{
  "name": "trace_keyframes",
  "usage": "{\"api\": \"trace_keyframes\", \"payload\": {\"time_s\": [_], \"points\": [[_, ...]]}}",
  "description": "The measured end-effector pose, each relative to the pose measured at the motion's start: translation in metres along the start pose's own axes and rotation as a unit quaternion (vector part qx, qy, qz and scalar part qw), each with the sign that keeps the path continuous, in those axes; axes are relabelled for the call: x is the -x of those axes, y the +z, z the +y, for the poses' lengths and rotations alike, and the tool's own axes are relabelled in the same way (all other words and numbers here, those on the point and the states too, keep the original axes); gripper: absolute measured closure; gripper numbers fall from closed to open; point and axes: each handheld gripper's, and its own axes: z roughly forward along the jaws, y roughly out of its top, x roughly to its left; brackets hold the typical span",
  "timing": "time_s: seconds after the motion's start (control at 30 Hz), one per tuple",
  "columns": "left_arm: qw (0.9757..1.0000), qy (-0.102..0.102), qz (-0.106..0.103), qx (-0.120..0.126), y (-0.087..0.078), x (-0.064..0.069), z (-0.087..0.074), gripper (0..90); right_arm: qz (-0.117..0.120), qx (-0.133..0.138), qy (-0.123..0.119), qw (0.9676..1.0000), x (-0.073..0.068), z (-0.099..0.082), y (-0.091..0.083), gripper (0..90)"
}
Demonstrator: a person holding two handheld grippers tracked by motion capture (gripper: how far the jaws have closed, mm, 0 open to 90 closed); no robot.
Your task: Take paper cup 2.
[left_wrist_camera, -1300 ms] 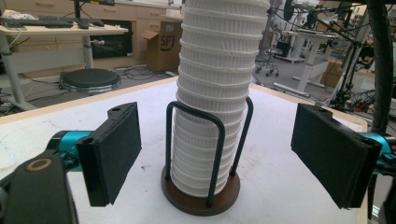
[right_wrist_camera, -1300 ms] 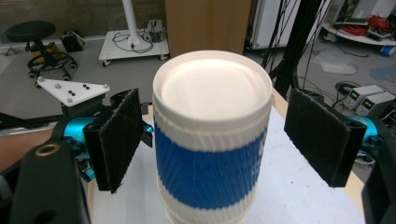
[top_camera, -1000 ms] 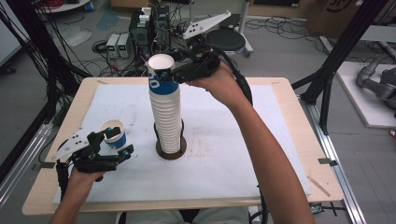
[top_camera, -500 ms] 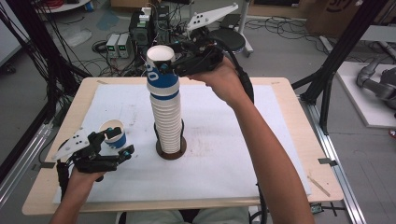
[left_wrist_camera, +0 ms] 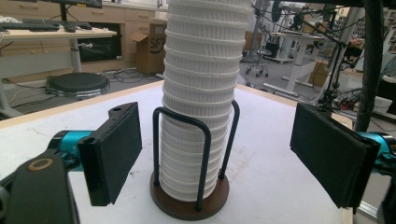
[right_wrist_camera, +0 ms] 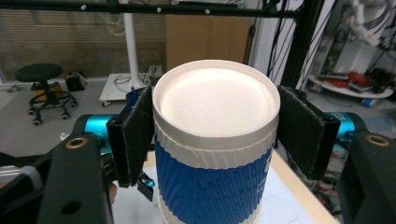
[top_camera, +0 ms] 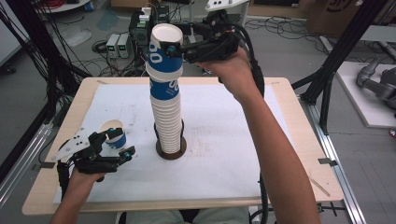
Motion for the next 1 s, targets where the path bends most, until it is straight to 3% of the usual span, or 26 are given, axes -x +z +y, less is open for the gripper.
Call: {"api": "trace_keyframes", "payload": {"time_s": [0.23,0.5,0.6,0.83,0.93,0.97,1.0], "points": [[0.9999,0.002,-0.013,0.002,0.001,0.002,0.001,16.5,-0.006,0.023,-0.005,0.9997,-0.006,0.006,-0.023,31.6],[0.9997,0.006,-0.024,0.005,0.004,0.006,0.001,16.5,-0.035,0.032,-0.013,0.9988,-0.011,0.003,-0.061,31.7],[0.9996,0.007,-0.028,0.006,0.005,0.007,0.000,16.5,-0.047,0.034,-0.011,0.9983,-0.012,-0.008,-0.078,31.7],[0.9992,0.010,-0.037,0.009,0.007,0.009,0.000,16.5,-0.065,0.029,-0.001,0.9975,-0.013,-0.034,-0.098,31.6],[0.9991,0.010,-0.040,0.010,0.008,0.010,-0.001,16.5,-0.072,0.009,0.002,0.9974,-0.015,-0.058,-0.105,31.7],[0.9991,0.010,-0.040,0.011,0.009,0.010,-0.001,16.5,-0.072,0.009,0.002,0.9974,-0.015,-0.058,-0.105,31.7],[0.9990,0.011,-0.042,0.011,0.010,0.011,-0.002,16.5,-0.075,0.002,0.007,0.9972,-0.016,-0.071,-0.107,31.6]]}}
